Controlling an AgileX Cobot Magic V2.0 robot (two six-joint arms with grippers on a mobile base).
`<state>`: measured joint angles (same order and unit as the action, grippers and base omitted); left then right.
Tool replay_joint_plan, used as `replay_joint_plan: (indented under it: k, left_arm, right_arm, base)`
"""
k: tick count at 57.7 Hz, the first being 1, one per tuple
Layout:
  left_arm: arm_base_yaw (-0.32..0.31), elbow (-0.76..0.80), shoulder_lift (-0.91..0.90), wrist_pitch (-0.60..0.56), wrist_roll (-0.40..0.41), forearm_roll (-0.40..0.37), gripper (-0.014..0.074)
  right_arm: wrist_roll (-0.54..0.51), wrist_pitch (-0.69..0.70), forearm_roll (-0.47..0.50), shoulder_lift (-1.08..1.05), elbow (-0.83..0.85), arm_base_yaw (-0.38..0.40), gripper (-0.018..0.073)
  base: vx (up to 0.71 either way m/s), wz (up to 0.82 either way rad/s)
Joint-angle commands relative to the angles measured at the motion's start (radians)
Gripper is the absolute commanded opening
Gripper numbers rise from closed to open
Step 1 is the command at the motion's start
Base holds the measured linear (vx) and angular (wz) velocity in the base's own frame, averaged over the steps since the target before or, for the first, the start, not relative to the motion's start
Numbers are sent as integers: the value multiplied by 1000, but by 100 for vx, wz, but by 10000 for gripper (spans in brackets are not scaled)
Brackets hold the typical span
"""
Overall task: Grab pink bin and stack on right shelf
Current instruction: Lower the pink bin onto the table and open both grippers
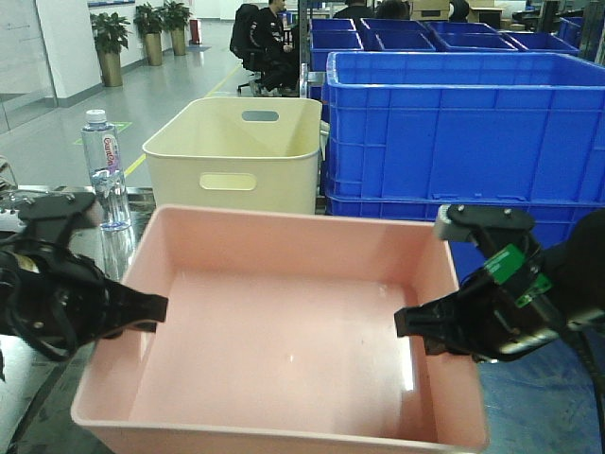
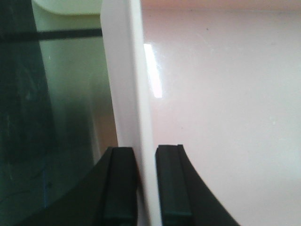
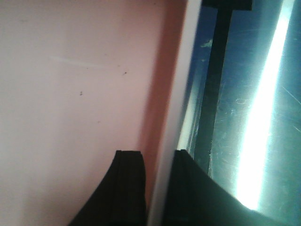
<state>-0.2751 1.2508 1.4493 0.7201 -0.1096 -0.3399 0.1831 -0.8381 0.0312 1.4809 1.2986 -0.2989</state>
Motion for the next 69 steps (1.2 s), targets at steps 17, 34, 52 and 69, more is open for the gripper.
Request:
replay_joint_plan:
  k: [17, 34, 52, 69]
  left_arm:
    - [3, 32, 90, -36, -14, -30, 138]
    - [3, 32, 88, -50, -14, -30, 359]
    - [3, 32, -40, -50, -67, -30, 365]
    - [3, -45, -309, -62, -208, -32, 3]
  right_arm:
    - [-46, 66, -25, 52, 33, 10, 178]
    - [-46, 94, -31, 50, 33, 10, 452]
    - [-57, 83, -87, -58, 33, 10, 463]
    - [-154, 134, -89, -320, -52, 10, -15]
  base:
    - [0, 0]
    - [0, 0]
    - [0, 0]
    - [0, 0]
